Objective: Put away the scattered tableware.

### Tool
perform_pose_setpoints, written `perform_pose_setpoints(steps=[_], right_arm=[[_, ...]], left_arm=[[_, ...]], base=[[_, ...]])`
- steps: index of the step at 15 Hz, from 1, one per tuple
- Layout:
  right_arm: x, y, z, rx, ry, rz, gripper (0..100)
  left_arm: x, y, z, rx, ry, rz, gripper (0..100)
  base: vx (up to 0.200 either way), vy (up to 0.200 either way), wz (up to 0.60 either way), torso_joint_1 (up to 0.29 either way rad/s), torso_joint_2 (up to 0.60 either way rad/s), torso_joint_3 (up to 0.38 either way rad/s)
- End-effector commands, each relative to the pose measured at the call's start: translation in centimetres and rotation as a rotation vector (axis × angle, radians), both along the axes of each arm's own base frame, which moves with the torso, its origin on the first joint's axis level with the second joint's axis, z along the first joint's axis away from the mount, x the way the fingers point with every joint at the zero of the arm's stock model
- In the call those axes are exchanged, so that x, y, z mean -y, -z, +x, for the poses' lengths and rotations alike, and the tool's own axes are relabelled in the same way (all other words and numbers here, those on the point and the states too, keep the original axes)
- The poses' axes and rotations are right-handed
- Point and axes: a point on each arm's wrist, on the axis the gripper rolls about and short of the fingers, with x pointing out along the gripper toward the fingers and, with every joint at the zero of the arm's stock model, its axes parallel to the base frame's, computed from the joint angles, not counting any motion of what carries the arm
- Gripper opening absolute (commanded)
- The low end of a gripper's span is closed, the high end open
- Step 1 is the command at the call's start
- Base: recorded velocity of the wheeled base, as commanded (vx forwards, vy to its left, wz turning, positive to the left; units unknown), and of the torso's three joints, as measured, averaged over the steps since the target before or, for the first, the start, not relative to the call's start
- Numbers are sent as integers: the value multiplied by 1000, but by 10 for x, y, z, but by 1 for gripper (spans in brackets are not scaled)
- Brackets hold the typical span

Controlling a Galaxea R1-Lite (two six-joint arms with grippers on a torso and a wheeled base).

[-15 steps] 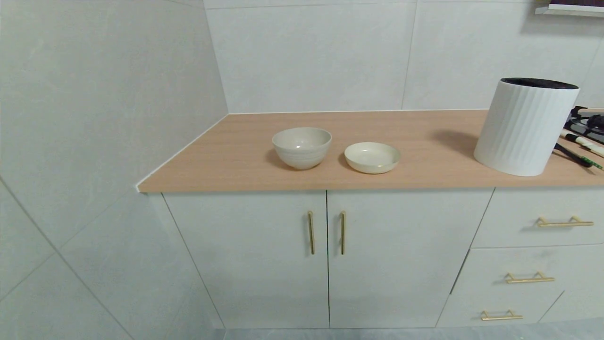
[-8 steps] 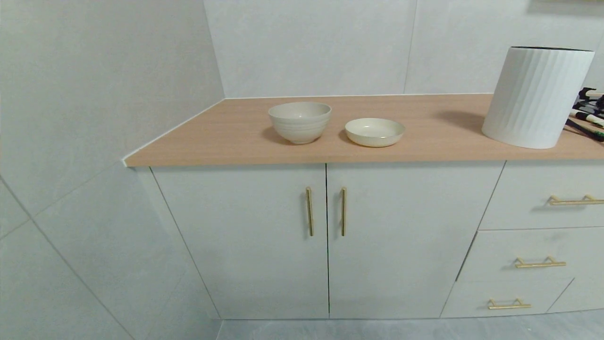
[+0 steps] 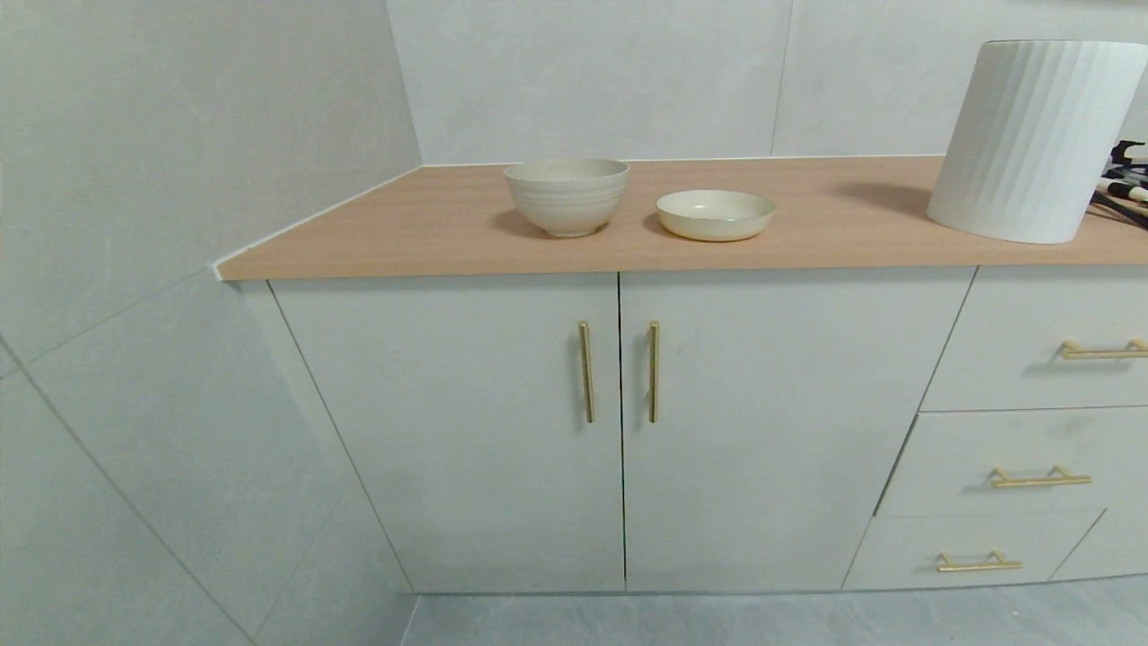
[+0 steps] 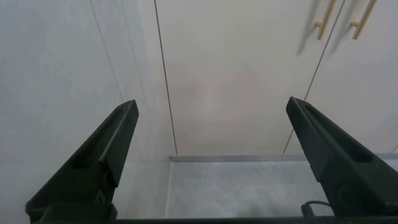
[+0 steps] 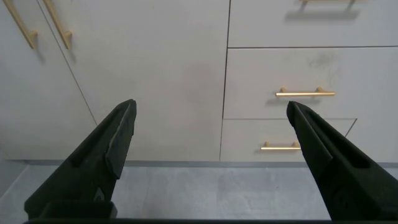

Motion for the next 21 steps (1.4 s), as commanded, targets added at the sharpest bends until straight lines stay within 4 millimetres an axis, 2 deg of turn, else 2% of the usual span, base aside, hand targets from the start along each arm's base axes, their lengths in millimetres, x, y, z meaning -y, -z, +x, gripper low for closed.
perform_pose_setpoints(steps=[1,10,11,12,13,15,17,19,20,21], right_arm=[[0,0,0,1,-1,0,100],[0,0,0,3,-1,0,100],[0,-6,-1,35,-7,6,100],[-1,-21,-6,101,-30,27,100],[-3,-44,-11,134,-143,104,100],[-6,-47,-3,6,-299,110,100],[-11,-57,19,-188,-546,152,100],[-14,-80,48,-328,-650,195,100],[-17,-90,63,-384,-721,207,100],[-26,-103,87,-456,-809,215,100]], left_arm=[[0,0,0,1,0,0,100],[0,0,0,1,0,0,100],[0,0,0,0,0,0,100],[0,0,0,0,0,0,100],[0,0,0,0,0,1,100],[0,0,0,0,0,1,100],[0,0,0,0,0,1,100],[0,0,0,-2,0,1,100],[0,0,0,0,0,1,100],[0,0,0,1,0,1,100]], base=[[0,0,0,0,0,0],[0,0,0,0,0,0],[0,0,0,0,0,0],[0,0,0,0,0,0],[0,0,0,0,0,0],[0,0,0,0,0,0],[0,0,0,0,0,0],[0,0,0,0,0,0],[0,0,0,0,0,0],[0,0,0,0,0,0]])
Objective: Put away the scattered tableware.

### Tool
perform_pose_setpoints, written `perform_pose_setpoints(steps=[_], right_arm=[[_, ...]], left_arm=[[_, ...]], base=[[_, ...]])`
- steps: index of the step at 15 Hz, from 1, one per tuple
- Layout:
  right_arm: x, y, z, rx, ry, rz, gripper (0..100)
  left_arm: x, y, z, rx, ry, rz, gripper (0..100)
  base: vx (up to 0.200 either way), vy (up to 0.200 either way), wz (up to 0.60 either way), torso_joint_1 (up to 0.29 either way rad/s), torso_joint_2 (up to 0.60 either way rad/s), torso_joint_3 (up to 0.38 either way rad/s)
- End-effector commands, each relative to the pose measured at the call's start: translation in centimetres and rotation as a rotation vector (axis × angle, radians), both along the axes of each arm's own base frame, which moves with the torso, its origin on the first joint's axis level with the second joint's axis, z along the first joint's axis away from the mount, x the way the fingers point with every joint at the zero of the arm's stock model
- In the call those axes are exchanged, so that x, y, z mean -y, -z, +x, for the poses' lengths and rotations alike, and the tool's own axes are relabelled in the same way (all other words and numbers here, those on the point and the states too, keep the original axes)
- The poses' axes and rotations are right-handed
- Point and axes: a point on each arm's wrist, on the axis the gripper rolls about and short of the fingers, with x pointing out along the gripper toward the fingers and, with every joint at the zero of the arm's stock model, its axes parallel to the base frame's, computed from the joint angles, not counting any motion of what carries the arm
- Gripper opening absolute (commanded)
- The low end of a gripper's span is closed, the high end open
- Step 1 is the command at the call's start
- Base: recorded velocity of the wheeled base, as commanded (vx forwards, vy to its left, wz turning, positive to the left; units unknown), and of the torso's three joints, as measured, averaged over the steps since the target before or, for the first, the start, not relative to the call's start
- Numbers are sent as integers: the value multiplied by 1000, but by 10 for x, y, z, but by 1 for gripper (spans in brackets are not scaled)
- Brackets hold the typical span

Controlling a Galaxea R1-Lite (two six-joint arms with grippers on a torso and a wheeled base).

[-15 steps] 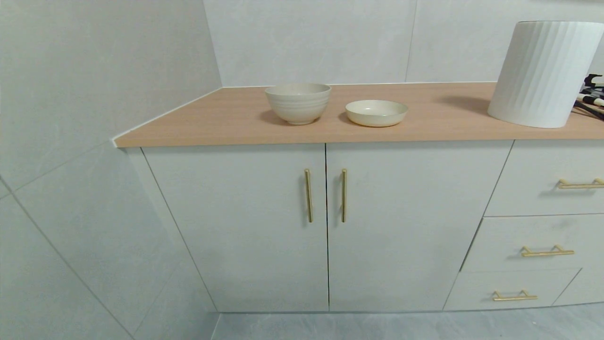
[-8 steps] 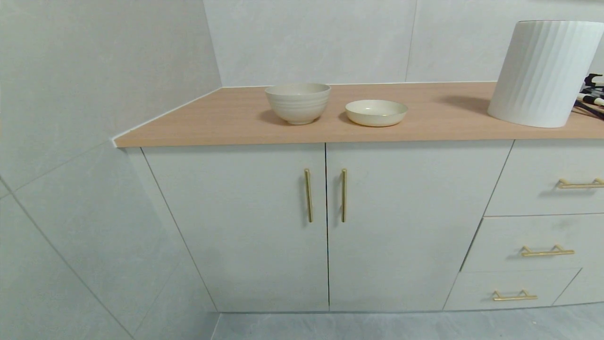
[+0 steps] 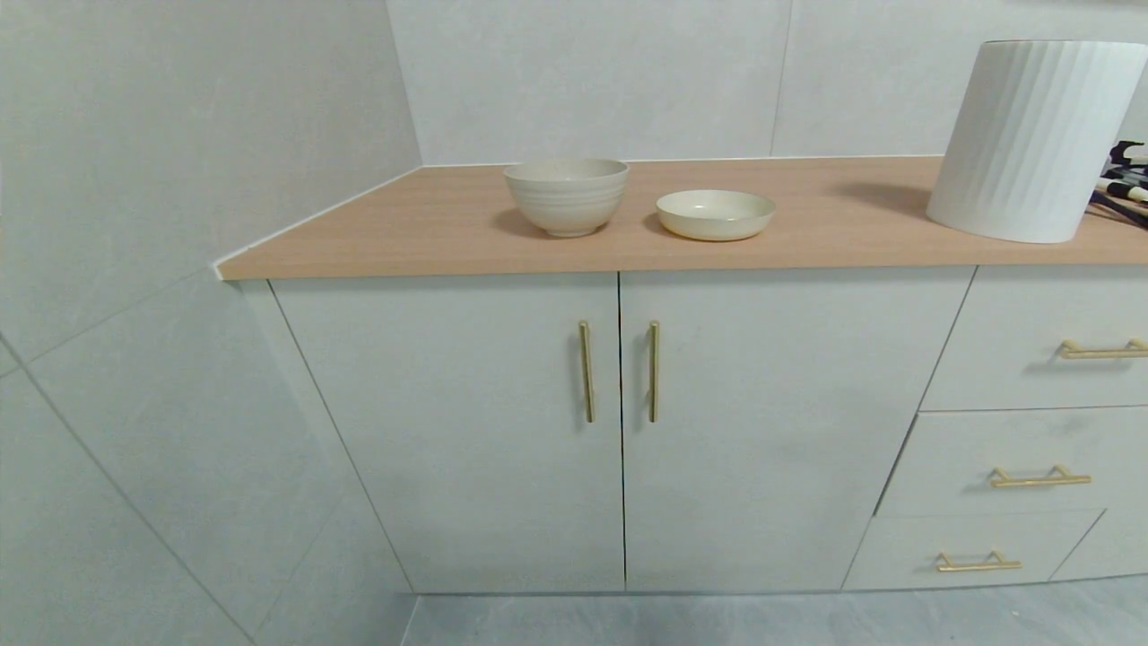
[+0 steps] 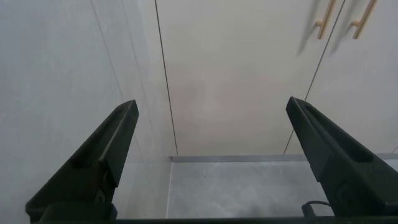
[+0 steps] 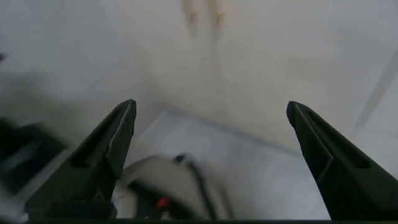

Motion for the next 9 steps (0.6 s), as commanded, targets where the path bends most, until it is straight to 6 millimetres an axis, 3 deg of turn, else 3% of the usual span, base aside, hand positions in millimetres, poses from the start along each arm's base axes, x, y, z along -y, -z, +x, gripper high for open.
perform_pose_setpoints(steps=[1,3,6,8,9], right_arm=[[-23,-35,75,-255,-267,8,100],[-54,-38,129,-288,-293,-21,100],[-97,-26,189,-281,-276,-68,100],[-113,-24,212,-270,-285,-63,100],[-125,-24,235,-267,-287,-57,100]], left_arm=[[0,0,0,1,0,0,100],[0,0,0,-1,0,0,100],[0,0,0,-2,0,0,100],[0,0,0,1,0,0,100],[0,0,0,1,0,0,100]], base=[[0,0,0,0,0,0],[0,0,0,0,0,0],[0,0,0,0,0,0],[0,0,0,0,0,0],[0,0,0,0,0,0]])
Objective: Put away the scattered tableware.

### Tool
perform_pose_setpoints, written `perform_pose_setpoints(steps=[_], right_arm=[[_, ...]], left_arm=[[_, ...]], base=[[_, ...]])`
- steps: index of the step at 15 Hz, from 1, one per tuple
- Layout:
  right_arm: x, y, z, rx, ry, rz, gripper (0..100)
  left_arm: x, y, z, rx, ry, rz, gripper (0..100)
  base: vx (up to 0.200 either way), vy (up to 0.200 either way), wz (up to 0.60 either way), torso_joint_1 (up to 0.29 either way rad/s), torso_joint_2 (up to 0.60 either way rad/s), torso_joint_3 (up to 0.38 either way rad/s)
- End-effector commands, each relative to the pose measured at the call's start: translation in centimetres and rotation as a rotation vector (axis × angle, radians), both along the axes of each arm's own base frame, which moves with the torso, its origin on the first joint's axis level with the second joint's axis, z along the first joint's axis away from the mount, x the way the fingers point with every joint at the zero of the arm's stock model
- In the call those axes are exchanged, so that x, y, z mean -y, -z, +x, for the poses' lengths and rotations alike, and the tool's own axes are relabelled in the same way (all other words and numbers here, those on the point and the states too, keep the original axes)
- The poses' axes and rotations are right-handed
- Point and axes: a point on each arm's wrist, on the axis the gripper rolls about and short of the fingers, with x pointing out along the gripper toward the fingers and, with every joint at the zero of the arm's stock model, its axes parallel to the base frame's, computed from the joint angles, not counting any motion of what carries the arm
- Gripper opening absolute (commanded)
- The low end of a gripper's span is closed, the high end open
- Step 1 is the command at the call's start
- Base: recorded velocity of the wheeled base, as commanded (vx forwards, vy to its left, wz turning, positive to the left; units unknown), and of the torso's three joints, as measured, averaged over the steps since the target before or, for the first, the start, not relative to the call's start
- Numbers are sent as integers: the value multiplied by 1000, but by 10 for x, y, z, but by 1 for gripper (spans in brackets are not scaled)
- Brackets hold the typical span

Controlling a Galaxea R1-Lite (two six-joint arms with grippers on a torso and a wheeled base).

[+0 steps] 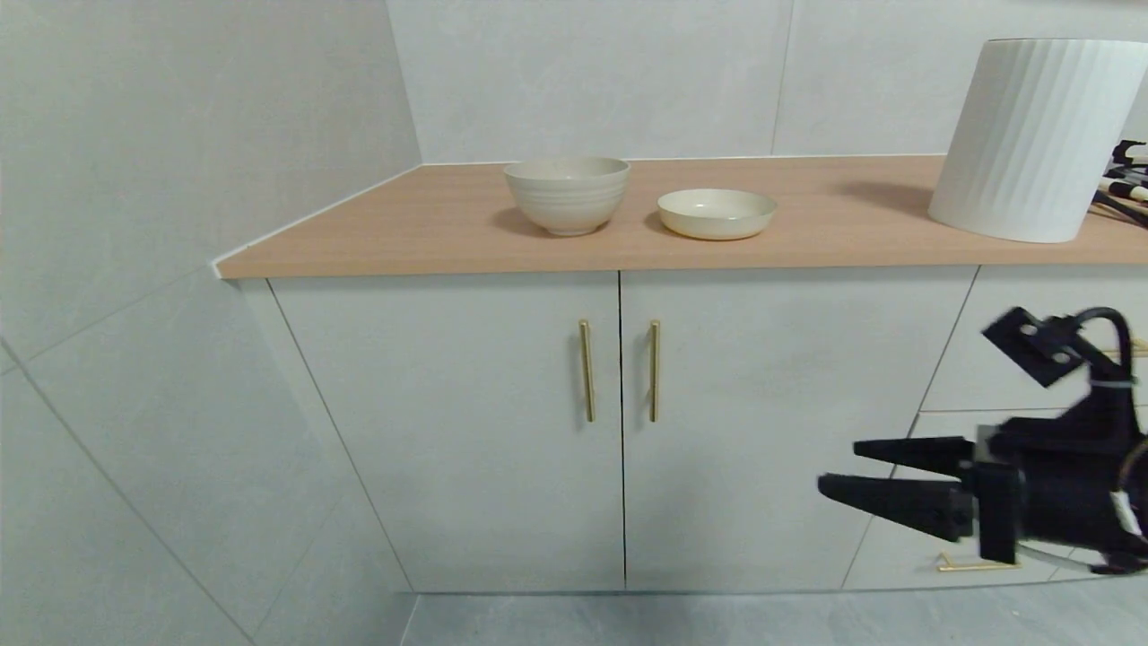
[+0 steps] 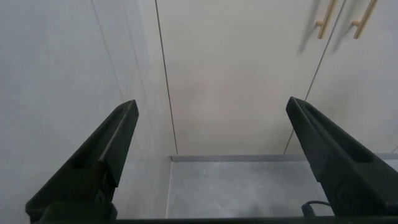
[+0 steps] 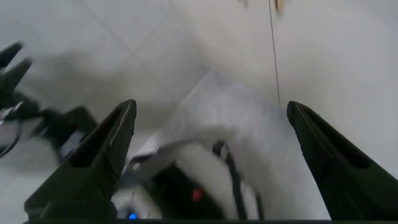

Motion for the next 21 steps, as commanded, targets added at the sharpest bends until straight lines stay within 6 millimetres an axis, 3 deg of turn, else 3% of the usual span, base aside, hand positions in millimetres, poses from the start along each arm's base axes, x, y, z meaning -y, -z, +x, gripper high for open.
perform_pose_setpoints(steps=[1,2,3,5,9,13,21], right_arm=[[-47,22,67,-68,-23,-17,100],[-50,21,71,-71,-23,-11,100],[-61,21,92,-71,-17,6,100],[-70,27,109,-78,-16,5,100],[-106,59,151,-41,10,31,100],[-115,75,166,8,71,96,100],[-133,85,184,22,142,199,100]], left_arm=[[0,0,0,-1,0,0,100],[0,0,0,0,0,0,100],[0,0,0,0,0,0,100],[0,0,0,0,0,0,100],[0,0,0,0,0,0,100],[0,0,0,-1,0,0,100],[0,0,0,0,0,0,100]], base=[[0,0,0,0,0,0],[0,0,0,0,0,0],[0,0,0,0,0,0],[0,0,0,0,0,0],[0,0,0,0,0,0],[0,0,0,0,0,0],[0,0,0,0,0,0]])
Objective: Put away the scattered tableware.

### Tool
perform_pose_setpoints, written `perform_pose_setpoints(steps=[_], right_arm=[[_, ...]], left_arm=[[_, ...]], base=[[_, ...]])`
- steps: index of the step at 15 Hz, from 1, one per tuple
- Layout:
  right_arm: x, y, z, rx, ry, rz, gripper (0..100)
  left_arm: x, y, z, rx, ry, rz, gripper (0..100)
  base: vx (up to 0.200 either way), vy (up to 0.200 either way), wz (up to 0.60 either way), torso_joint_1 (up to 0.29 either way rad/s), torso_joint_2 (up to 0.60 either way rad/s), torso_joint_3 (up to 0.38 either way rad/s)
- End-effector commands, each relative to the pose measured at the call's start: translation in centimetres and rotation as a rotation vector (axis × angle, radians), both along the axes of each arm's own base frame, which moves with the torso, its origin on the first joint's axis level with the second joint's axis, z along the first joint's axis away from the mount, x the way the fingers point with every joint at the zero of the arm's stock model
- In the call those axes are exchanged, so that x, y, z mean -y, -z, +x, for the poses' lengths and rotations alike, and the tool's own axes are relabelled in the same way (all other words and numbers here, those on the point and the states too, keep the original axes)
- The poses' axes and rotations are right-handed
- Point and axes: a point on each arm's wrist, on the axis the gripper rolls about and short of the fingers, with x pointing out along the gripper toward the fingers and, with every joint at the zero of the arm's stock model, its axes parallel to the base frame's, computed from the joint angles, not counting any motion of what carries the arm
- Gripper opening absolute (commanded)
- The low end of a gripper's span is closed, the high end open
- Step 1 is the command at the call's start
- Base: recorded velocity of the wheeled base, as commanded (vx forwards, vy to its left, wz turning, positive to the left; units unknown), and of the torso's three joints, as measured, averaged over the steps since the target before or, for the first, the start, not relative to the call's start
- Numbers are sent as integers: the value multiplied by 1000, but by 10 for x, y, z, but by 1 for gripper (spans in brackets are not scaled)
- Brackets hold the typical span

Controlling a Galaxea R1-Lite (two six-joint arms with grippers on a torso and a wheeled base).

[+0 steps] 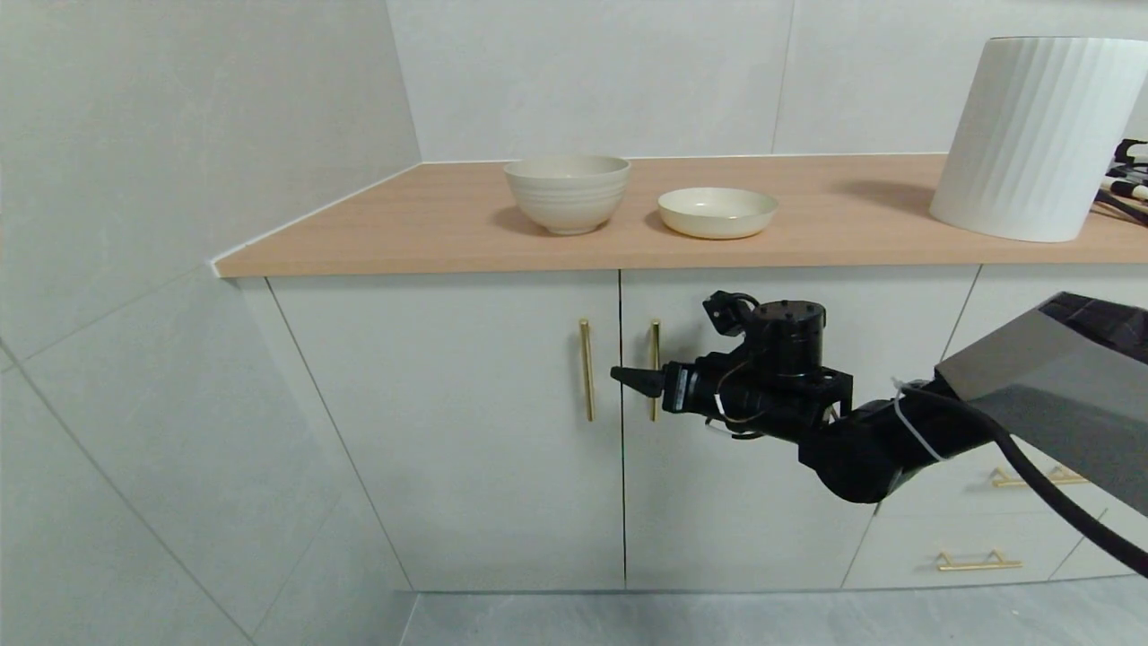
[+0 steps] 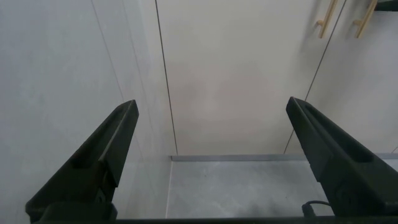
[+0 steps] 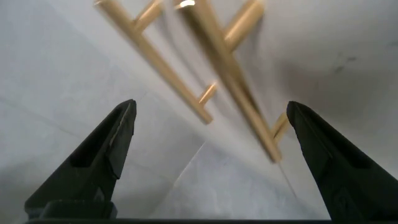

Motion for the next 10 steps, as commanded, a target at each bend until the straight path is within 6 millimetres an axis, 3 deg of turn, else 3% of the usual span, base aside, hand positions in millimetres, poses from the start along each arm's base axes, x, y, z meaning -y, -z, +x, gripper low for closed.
perform_pose_setpoints(steps=[1,5,10], right_arm=[[-4,5,3,-22,1,17,100],[-18,1,-2,-12,-23,92,100],[-20,1,-9,-63,-44,122,100]], left_arm=[[0,0,0,1,0,0,100],[0,0,0,1,0,0,100],[0,0,0,1,0,0,100]], base=[[0,0,0,0,0,0],[0,0,0,0,0,0],[0,0,0,0,0,0]])
